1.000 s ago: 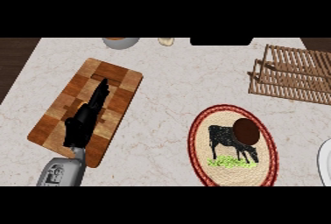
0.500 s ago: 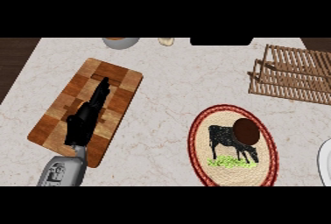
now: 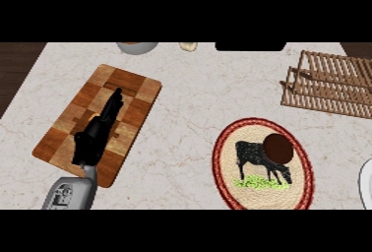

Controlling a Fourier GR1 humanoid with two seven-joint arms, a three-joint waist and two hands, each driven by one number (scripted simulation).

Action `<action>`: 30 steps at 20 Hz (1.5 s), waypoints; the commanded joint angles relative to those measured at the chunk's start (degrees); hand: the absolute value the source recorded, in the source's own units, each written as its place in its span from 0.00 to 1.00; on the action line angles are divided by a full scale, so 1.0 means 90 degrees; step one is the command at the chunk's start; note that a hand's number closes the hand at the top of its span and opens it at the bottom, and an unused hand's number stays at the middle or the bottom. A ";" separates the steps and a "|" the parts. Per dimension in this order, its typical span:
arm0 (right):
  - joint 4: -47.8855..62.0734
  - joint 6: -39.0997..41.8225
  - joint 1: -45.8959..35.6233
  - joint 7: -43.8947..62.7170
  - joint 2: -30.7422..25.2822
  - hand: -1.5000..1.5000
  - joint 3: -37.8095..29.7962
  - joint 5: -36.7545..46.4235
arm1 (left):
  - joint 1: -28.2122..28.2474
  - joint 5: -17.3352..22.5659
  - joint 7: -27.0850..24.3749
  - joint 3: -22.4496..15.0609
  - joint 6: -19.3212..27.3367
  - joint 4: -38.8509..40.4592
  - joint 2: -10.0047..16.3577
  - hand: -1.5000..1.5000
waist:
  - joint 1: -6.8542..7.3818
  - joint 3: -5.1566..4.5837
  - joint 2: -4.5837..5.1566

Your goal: Pick the lemon from the placemat and place it in the tiered shelf

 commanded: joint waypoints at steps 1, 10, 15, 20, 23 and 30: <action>0.0991 -0.0740 -0.0088 -0.0572 -0.0038 1.00 -0.0064 0.0075 | 0.0153 -0.0020 0.0383 -0.0094 -0.0075 -0.0550 0.0050 0.50 | 0.0003 0.0002 -0.0014; 0.1934 -0.1427 -0.0514 -0.2032 -0.0071 1.00 -0.1189 -0.1948 | -0.0137 0.0162 0.0177 0.0153 -0.0240 -0.0032 0.0135 0.50 | -0.0028 0.0003 -0.0010; 0.3205 -0.1735 -0.1043 -0.2638 -0.0319 1.00 -0.1200 -0.2147 | 0.0071 0.0192 0.0200 0.0135 -0.0301 -0.0305 0.0149 0.50 | 0.0018 0.0002 -0.0003; 0.3701 -0.2099 -0.0597 -0.1599 -0.0934 1.00 -0.1069 -0.0980 | -0.0148 -0.0046 0.0398 0.0030 -0.0019 -0.0243 -0.0005 0.50 | -0.0029 -0.0007 0.0004; 0.4006 -0.2540 -0.0675 -0.1490 -0.0938 0.00 -0.1191 -0.0952 | -0.0149 -0.0036 0.0442 -0.0050 0.0015 -0.0374 -0.0132 0.50 | 0.0001 0.0001 -0.0006; 0.3934 -0.2470 -0.0567 -0.1790 -0.0865 0.00 -0.1505 -0.1910 | 0.0026 -0.0033 0.0132 -0.0019 -0.0103 -0.0168 -0.0072 0.50 | -0.0015 0.0003 -0.0014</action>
